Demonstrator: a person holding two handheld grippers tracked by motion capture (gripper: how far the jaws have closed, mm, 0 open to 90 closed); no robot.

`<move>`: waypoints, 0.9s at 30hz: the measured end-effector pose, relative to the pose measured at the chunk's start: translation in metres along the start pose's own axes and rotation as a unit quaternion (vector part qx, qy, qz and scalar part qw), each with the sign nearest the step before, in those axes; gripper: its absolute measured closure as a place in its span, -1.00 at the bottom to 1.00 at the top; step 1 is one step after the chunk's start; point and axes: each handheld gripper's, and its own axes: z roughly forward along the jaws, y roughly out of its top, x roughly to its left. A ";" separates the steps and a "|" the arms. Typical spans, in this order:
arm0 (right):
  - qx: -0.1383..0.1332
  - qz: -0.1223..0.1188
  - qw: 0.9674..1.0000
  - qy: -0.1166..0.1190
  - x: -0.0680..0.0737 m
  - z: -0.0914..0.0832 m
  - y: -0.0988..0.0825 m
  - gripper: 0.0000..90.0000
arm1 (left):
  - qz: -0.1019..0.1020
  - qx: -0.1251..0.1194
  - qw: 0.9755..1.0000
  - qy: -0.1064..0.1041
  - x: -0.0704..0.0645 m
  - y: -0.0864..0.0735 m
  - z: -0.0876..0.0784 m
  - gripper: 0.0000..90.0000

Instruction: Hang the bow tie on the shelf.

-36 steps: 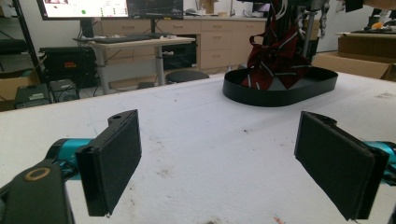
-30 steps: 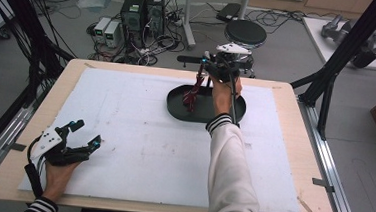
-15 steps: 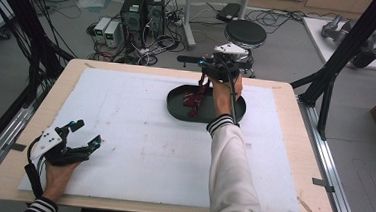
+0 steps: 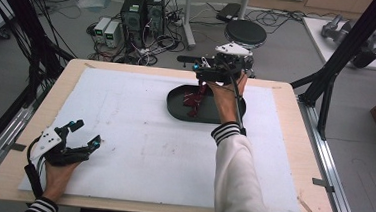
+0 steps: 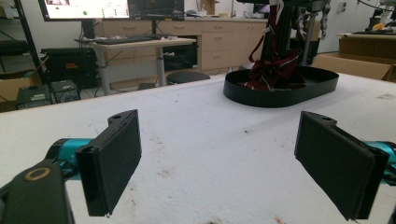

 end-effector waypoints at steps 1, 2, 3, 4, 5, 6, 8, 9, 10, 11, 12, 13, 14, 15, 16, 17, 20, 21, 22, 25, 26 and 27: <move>-0.016 -0.005 1.000 -0.001 0.002 -0.007 0.000 -0.98 | -0.001 0.000 1.000 0.001 0.000 0.000 0.000 -0.67; -0.034 -0.008 0.999 -0.001 0.003 -0.014 -0.002 -0.98 | -0.002 -0.001 1.000 0.001 0.000 0.000 0.000 -0.67; -0.045 -0.006 0.999 -0.003 0.004 -0.020 -0.004 -0.98 | -0.003 0.000 1.000 0.000 0.000 0.000 0.000 -0.67; -0.033 -0.004 0.999 0.004 0.002 -0.025 -0.004 -0.98 | 0.000 0.001 1.000 -0.001 0.000 0.000 0.000 -0.67; -0.032 -0.004 0.999 0.009 0.002 -0.030 -0.004 -0.98 | 0.000 0.001 1.000 0.000 0.000 0.000 0.000 -0.67; -0.050 -0.008 0.999 0.010 0.001 -0.037 -0.007 -0.98 | 0.002 0.001 1.000 0.000 0.000 0.000 0.000 -0.67; -0.065 -0.007 0.998 0.010 0.001 -0.050 -0.012 -0.98 | 0.002 0.000 1.000 0.001 0.000 0.000 0.000 -0.67; -0.072 -0.007 0.997 0.011 0.000 -0.057 -0.015 -0.98 | 0.002 0.001 1.000 0.001 0.000 0.000 0.000 -0.67; -0.078 -0.004 0.997 0.011 -0.001 -0.063 -0.018 -0.98 | 0.001 0.000 1.000 0.001 0.000 0.000 0.000 -0.67; -0.079 -0.002 0.997 0.012 -0.002 -0.069 -0.022 -0.98 | 0.001 0.001 1.000 0.002 0.000 0.000 0.000 -0.67; -0.083 0.001 0.997 0.013 -0.004 -0.075 -0.026 -0.98 | 0.001 0.001 1.000 0.001 0.000 0.000 0.000 -0.67; -0.082 0.004 0.997 0.014 -0.005 -0.082 -0.029 -0.98 | 0.001 0.001 1.000 0.001 0.000 0.000 0.000 -0.67; -0.085 0.005 0.996 0.015 -0.006 -0.088 -0.033 -0.98 | 0.001 0.002 1.000 0.000 0.000 0.000 0.000 -0.67; -0.086 0.004 0.996 0.014 -0.007 -0.095 -0.037 -0.98 | 0.001 0.002 1.000 0.000 0.000 0.000 0.000 -0.67; -0.089 0.004 0.996 0.014 -0.007 -0.103 -0.042 -0.98 | 0.001 0.002 1.000 -0.001 0.000 0.000 0.000 -0.67; -0.095 0.003 0.995 0.015 -0.007 -0.111 -0.048 -0.98 | 0.001 0.003 1.000 -0.001 0.000 0.000 0.000 -0.67; -0.098 -0.003 0.995 0.012 -0.003 -0.136 -0.071 -0.98 | 0.001 0.001 1.000 0.000 0.000 0.000 0.000 -0.67; -0.096 -0.004 0.995 0.010 0.000 -0.144 -0.081 -0.98 | 0.003 0.001 1.000 0.000 0.000 0.000 0.000 -0.67; -0.098 -0.005 0.995 0.008 0.002 -0.151 -0.092 -0.98 | 0.002 0.000 1.000 0.000 0.000 0.000 0.000 -0.67; -0.098 0.006 0.995 0.000 0.007 -0.168 -0.122 -0.97 | 0.003 -0.001 1.000 -0.001 0.000 0.000 0.000 -0.67; -0.103 0.011 0.995 -0.002 0.009 -0.173 -0.132 -0.97 | 0.003 -0.002 1.000 -0.001 0.000 0.000 -0.001 -0.67; -0.107 0.008 0.994 -0.010 0.010 -0.177 -0.141 -0.97 | 0.003 -0.003 1.000 -0.001 0.000 0.000 -0.001 -0.67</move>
